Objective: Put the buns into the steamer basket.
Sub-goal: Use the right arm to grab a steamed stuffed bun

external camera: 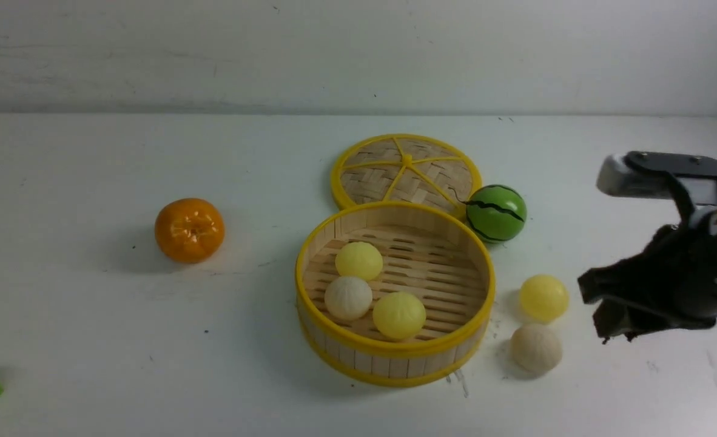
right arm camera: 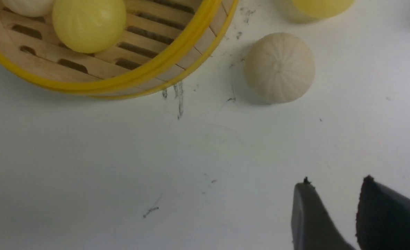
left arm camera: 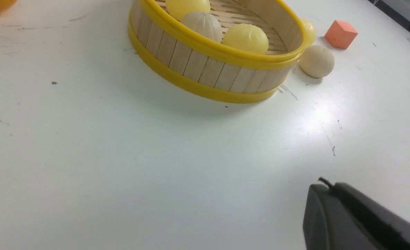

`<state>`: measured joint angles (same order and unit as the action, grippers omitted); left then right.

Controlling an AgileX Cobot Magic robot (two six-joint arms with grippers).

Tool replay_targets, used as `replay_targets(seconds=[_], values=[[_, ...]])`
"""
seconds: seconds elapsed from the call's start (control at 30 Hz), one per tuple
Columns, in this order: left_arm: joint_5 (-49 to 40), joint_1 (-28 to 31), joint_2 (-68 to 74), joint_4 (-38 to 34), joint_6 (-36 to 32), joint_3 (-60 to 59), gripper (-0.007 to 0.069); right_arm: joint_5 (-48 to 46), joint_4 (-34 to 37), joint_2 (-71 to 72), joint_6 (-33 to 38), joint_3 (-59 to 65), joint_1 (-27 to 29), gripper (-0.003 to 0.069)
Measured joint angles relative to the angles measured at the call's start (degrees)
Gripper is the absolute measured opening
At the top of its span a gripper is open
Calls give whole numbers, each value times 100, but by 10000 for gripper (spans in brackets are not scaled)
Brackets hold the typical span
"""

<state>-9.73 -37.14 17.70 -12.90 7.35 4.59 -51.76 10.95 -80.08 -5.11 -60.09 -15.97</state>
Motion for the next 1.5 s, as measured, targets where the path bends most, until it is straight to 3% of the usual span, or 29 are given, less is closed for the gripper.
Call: replay_targets(seconds=[0.3, 1.07, 1.23, 1.33, 1.5], values=[[0, 0, 0, 0, 0, -2, -13, -40, 243, -1955, 235, -812, 0, 244], [0, 0, 0, -5, 0, -7, -10, 811, 197, -2457, 235, -843, 0, 243], [0, 0, 0, -5, 0, -7, -9, 774, 183, -2458, 257, -843, 0, 174], [0, 0, 0, -5, 0, -7, -5, 638, 183, -2420, 387, -843, 0, 41], [0, 0, 0, -5, 0, -7, -2, 292, 179, -2012, 477, -942, -20, 1]])
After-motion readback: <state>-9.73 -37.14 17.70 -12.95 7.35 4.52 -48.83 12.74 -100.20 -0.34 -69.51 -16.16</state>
